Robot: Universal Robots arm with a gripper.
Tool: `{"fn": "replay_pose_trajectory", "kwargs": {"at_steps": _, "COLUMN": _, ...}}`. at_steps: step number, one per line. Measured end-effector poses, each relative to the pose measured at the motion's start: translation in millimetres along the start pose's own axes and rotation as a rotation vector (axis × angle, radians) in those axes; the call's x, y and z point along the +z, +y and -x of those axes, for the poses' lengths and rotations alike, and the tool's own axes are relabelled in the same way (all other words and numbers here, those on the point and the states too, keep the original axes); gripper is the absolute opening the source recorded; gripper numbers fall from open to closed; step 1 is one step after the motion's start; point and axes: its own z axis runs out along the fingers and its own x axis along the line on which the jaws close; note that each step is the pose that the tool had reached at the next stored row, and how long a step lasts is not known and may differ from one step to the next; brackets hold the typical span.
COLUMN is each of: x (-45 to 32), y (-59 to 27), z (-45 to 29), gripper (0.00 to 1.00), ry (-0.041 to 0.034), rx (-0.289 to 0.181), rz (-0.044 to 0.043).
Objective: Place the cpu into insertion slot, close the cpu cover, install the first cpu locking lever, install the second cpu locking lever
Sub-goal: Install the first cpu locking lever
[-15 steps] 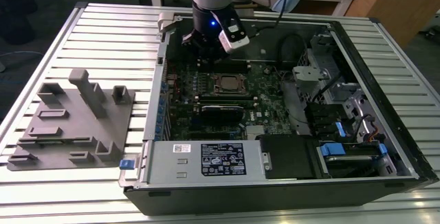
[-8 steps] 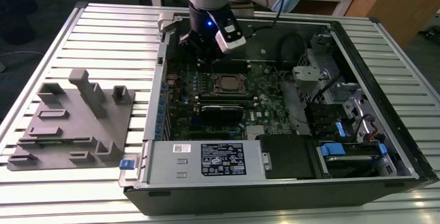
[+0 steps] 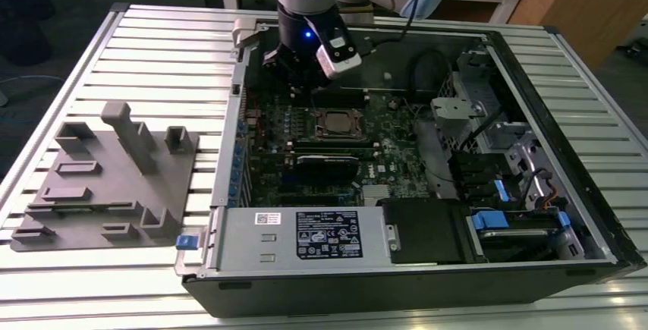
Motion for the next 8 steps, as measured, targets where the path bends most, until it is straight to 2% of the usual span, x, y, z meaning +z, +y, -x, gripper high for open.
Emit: {"fn": "replay_pose_trajectory", "kwargs": {"at_steps": 8, "x": -1.0, "y": -0.1, "z": -0.1, "gripper": 0.11, "ry": 0.0002, "rx": 0.0, "rz": -0.0003}}
